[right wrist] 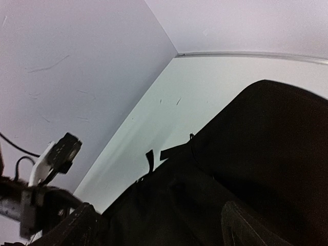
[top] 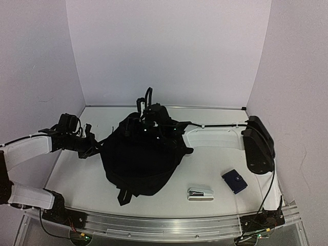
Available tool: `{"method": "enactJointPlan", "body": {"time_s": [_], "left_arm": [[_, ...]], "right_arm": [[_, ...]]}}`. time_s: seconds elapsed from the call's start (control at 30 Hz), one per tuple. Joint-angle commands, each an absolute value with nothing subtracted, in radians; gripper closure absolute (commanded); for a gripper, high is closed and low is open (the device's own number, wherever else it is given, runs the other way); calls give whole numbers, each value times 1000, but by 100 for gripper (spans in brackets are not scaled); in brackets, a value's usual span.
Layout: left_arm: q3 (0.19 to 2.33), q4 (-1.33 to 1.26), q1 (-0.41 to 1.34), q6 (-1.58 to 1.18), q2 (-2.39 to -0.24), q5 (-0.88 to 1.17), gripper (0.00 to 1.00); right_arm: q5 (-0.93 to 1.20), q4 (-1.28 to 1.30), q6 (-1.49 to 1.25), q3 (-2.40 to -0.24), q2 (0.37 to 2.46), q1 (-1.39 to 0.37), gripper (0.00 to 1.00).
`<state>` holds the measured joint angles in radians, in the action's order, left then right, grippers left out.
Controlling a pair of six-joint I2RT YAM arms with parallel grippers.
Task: Pack the student bag
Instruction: Unzip the student bag at the center of the board, then adjust the student bag at the center of the board.
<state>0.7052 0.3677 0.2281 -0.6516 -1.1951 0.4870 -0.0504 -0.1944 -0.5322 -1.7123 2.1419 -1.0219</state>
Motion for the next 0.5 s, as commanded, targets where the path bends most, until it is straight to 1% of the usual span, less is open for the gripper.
{"method": "enactJointPlan", "body": {"time_s": [0.0,0.1,0.2,0.33,0.43,0.47], "left_arm": [[890,310,148,-501,-1322,512,100],[1002,282,124,-425,-1450,539,100],[1136,277,115,-346,-1592,553,100],[1306,299,112,-262,-1765,526,100],[1420,315,112,-228,-1857,511,99],[1447,329,112,-226,-1878,499,93]], "right_arm": [[-253,-130,-459,-1605,1937,-1007,10],[-257,-84,-464,-1531,1876,-973,6],[-205,-43,-467,-1471,1845,-922,2],[-104,-14,-470,-1411,1826,-849,2],[-27,-9,-464,-1387,1837,-801,2],[-14,-9,-463,-1384,1843,-783,2]]}}
